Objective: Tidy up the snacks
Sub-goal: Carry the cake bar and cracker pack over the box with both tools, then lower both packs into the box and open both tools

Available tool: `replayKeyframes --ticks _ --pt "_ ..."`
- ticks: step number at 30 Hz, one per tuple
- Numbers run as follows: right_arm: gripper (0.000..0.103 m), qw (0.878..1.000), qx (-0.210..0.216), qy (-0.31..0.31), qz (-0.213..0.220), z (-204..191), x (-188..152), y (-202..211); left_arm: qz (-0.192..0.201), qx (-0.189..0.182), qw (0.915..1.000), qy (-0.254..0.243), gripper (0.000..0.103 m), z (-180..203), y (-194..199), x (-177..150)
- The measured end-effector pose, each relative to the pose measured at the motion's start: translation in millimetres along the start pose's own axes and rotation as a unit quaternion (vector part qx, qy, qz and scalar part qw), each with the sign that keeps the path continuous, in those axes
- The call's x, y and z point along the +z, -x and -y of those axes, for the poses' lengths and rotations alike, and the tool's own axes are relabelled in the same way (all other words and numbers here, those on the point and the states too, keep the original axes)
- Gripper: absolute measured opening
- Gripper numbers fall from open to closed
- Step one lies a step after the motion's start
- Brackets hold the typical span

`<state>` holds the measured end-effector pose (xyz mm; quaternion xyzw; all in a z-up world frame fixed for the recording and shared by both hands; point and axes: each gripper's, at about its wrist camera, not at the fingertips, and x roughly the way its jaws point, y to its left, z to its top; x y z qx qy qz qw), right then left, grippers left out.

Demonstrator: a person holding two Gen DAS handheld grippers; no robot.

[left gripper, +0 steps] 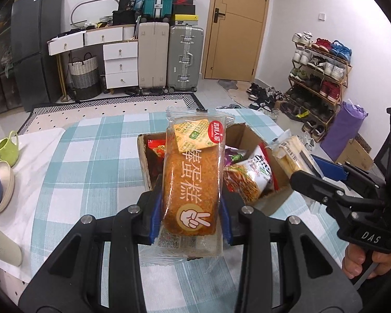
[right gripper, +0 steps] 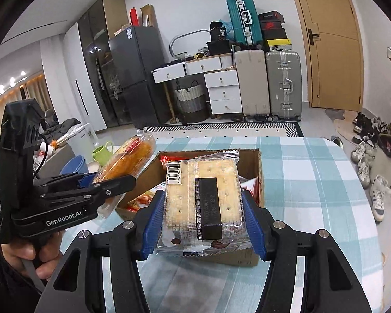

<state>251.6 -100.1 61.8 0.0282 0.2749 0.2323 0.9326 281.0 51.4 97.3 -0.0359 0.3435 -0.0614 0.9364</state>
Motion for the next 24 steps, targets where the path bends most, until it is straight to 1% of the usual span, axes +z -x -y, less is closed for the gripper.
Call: replayKeyframes --ticks 11,24 --pt "0.058 0.999 0.007 0.019 -0.027 7 19 -38 -0.021 0.019 0.9996 0.001 0.033 0 -53 15" --pt "0.059 0.998 0.001 0.023 -0.056 19 20 -69 -0.043 0.038 0.9982 -0.020 0.033 1 -103 16"
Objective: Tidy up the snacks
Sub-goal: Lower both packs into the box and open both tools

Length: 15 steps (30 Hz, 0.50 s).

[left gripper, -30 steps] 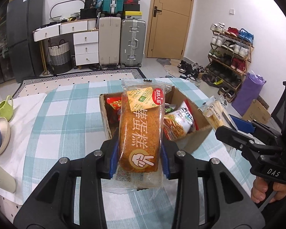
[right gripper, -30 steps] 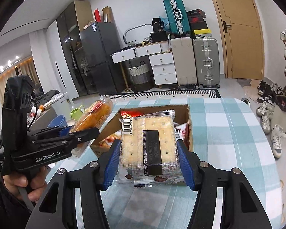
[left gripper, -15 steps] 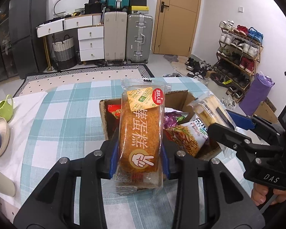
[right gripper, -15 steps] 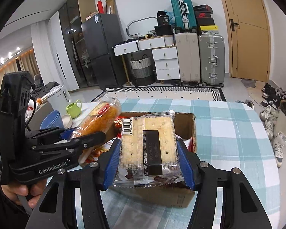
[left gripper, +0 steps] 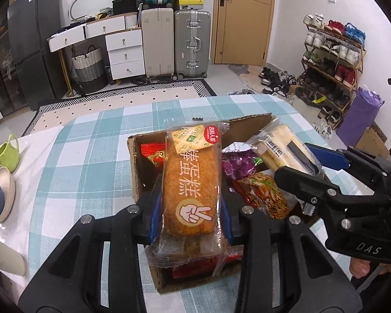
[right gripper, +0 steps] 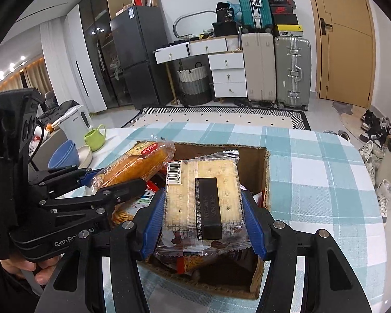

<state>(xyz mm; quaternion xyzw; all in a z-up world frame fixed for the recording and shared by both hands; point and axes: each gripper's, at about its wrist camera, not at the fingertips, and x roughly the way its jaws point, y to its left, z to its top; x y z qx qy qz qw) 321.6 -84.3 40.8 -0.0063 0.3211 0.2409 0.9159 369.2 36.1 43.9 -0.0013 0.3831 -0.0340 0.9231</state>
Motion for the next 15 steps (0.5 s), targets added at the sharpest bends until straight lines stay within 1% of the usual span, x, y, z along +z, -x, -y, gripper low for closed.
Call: replayKeyframes --ticks 4,6,9,11,12,13,14,15 --pt "0.059 1.000 -0.002 0.009 -0.006 0 -2 -7 -0.010 0.003 0.9999 -0.003 0.033 2 -15 -1" --pt "0.059 1.000 0.001 0.012 -0.009 -2 -2 -8 -0.007 0.006 0.9999 -0.011 0.033 5 -19 -2" --pt "0.059 1.000 0.007 0.025 0.002 -5 -1 -2 -0.010 0.005 0.9999 -0.010 0.033 5 -24 -2" --pt "0.067 0.999 0.007 0.035 0.009 -6 -2 3 -0.012 0.005 0.9998 -0.013 0.034 5 -25 -1" --pt "0.078 0.999 0.006 0.037 0.012 -6 -2 6 -0.013 0.005 0.9998 -0.015 0.035 5 -25 -1" --pt "0.086 0.999 0.002 0.038 0.020 -5 -3 10 -0.012 0.005 0.9998 -0.015 0.037 5 -25 -1" --pt "0.087 0.999 -0.002 0.038 0.029 -5 -4 15 -0.010 0.003 0.9998 -0.014 0.041 5 -23 -2" --pt "0.089 0.999 -0.003 0.037 0.037 -4 -4 20 -0.006 0.002 0.9999 -0.013 0.050 5 -20 -3"
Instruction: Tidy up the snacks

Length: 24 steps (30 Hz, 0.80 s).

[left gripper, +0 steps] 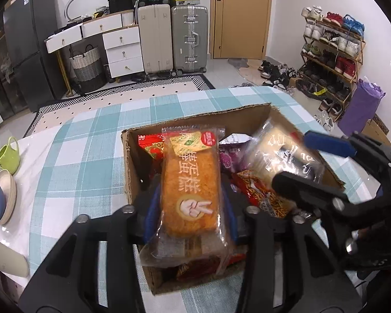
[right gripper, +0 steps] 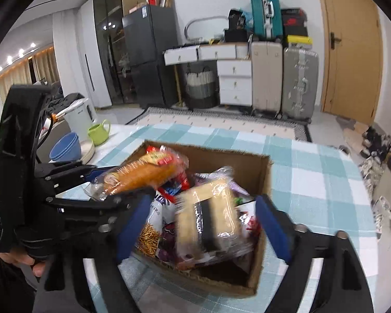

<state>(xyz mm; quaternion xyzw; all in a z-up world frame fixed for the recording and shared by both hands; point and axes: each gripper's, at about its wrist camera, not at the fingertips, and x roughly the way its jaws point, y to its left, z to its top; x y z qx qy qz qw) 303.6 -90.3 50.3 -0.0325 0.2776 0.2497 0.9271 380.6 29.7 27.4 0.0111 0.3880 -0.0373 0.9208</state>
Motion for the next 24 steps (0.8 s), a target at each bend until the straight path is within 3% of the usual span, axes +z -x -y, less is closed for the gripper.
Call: replayKeyframes --ticks 3,7,10,15,20,24 --pt "0.099 1.000 0.005 -0.013 0.023 4 -1 17 0.022 0.002 0.9998 0.000 0.077 -1 15 -4" --pt "0.102 0.999 0.015 -0.030 0.038 7 -6 36 0.047 0.002 0.9988 0.012 0.086 -4 38 -9" --pt "0.102 0.999 0.014 -0.020 0.046 3 -12 48 0.058 -0.009 0.9980 0.023 0.102 -7 57 -18" --pt "0.102 0.998 0.012 0.009 0.064 -12 -26 67 0.079 -0.021 0.9957 0.045 0.102 -14 89 -37" --pt "0.103 0.996 0.019 0.018 0.082 -27 -47 85 0.105 -0.001 0.9936 0.042 0.102 -12 119 -64" --pt "0.103 0.995 0.023 0.018 0.094 -34 -65 91 0.115 -0.007 0.9924 0.045 0.102 -11 131 -87"
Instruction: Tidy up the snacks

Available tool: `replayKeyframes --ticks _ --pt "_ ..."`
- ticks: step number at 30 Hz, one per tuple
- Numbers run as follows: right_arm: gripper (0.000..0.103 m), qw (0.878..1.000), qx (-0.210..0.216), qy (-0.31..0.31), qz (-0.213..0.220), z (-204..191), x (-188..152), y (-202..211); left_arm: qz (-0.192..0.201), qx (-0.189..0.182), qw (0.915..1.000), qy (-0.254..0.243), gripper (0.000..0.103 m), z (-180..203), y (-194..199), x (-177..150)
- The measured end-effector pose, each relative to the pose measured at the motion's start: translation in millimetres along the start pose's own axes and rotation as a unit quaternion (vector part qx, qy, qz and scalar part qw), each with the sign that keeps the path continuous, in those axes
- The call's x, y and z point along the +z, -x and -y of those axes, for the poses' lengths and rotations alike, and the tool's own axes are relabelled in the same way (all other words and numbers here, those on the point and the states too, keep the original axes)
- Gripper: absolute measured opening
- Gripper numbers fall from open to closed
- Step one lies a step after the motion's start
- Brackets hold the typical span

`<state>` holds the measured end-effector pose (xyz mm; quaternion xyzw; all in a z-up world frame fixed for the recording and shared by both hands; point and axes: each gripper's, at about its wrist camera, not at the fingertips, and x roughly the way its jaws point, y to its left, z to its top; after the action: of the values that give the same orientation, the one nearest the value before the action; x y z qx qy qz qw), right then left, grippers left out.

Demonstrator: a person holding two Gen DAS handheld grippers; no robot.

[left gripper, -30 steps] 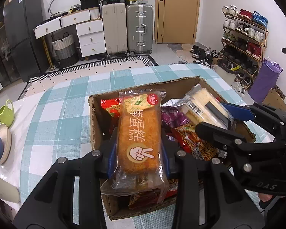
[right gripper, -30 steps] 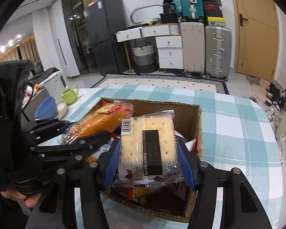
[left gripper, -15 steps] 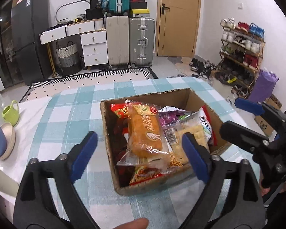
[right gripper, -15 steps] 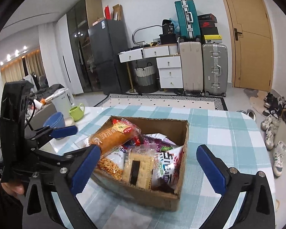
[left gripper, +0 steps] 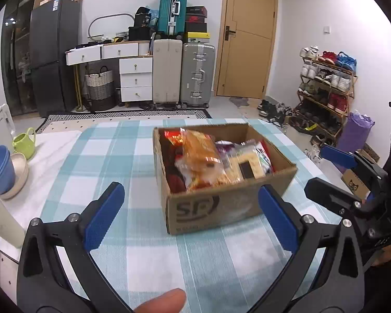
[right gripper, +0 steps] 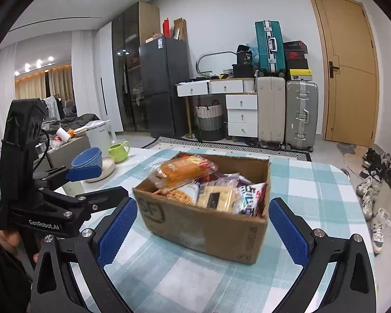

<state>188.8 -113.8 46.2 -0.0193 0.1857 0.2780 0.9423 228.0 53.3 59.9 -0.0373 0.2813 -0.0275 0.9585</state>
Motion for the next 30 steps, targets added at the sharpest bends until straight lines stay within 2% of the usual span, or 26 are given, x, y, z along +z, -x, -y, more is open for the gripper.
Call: replayKeyframes --ticks 11,19,24,30 --pt "0.102 1.000 -0.001 0.012 0.024 4 -42 10 0.042 0.020 0.9989 0.005 0.102 -6 6 -42" --pt "0.102 0.999 -0.011 0.004 0.045 14 -54 13 0.052 0.031 0.9982 0.003 0.102 -7 -6 -57" --pt "0.103 0.998 -0.010 0.001 0.054 15 -55 17 0.058 0.047 0.9970 -0.018 0.102 -4 -11 -66" --pt "0.103 0.998 -0.025 0.002 0.056 16 -55 18 0.065 0.044 0.9968 -0.013 0.102 -7 -10 -69"
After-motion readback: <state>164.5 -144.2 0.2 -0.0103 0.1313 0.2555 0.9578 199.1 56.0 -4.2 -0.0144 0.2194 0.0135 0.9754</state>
